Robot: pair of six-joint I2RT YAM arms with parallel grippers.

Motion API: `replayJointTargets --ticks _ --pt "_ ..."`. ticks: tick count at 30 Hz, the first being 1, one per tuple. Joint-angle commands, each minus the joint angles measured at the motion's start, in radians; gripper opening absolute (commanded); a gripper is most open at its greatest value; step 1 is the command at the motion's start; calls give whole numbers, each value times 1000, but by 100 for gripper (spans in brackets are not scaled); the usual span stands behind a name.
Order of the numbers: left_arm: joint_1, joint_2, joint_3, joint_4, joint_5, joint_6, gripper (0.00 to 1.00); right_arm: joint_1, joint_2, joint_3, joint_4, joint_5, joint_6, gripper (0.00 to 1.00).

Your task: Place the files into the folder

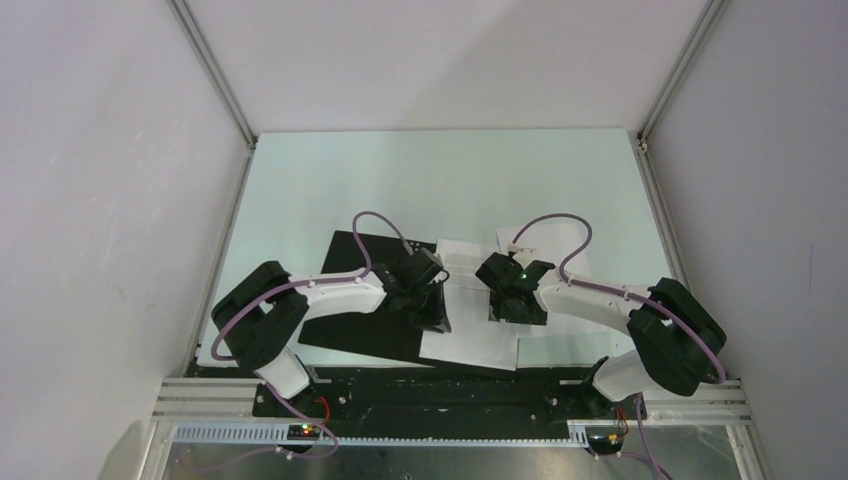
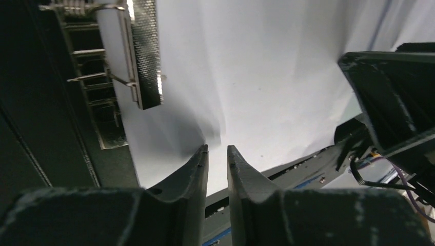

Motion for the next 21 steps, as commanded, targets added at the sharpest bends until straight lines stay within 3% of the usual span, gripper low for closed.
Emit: replayJointTargets --ticks 1,10,15,21 --pt "2 14 -17 29 -56 -45 25 23 18 -43 -3 39 76 72" --pt "7 17 -52 29 -78 -62 25 12 -24 -137 23 29 124 55" --pt "8 17 -65 28 -84 -66 25 8 -127 -171 27 38 131 79" --pt "10 16 -70 28 -85 -69 25 -3 -240 -171 8 80 130 83"
